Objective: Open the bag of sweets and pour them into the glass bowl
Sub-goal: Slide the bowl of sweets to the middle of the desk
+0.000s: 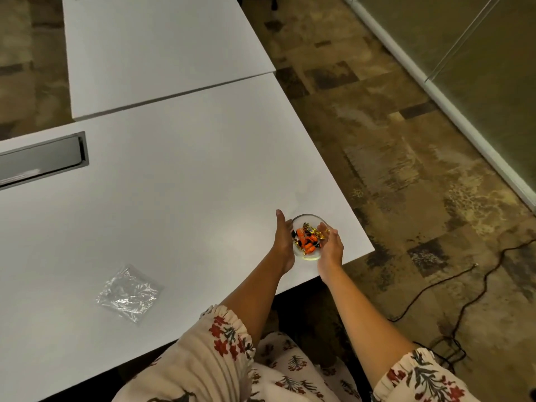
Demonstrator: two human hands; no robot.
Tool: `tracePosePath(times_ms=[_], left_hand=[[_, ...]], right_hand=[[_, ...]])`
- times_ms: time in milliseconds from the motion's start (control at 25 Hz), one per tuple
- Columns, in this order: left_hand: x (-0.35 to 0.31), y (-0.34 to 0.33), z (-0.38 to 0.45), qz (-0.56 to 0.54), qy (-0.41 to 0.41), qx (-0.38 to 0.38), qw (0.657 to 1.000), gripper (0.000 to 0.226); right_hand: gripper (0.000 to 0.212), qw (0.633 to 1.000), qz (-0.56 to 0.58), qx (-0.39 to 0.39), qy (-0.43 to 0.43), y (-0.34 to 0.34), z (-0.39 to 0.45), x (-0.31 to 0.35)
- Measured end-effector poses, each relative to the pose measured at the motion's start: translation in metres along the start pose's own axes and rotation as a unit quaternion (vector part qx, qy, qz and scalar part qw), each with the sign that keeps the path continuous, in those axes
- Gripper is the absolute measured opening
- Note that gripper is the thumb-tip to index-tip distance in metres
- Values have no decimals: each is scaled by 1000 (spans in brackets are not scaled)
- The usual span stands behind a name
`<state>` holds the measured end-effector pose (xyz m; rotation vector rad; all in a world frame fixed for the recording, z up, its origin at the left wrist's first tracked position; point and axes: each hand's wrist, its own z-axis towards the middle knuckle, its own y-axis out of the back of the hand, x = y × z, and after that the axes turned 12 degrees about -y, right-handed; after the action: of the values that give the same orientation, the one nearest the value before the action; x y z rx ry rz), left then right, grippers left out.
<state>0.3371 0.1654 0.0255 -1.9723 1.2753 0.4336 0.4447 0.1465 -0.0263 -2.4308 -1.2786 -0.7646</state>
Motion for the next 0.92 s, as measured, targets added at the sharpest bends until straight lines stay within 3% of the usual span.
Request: tracePosePath(times_ms=[440,920], left_hand=[[-74,89,-13,-51,-48,-63,996,83],[-166,185,-19,-94,-132,-133,978,84]], right_hand=[[38,998,-24,65,-13,-115,-30,-15],[31,983,-137,123,-12,-256,-58,-19]])
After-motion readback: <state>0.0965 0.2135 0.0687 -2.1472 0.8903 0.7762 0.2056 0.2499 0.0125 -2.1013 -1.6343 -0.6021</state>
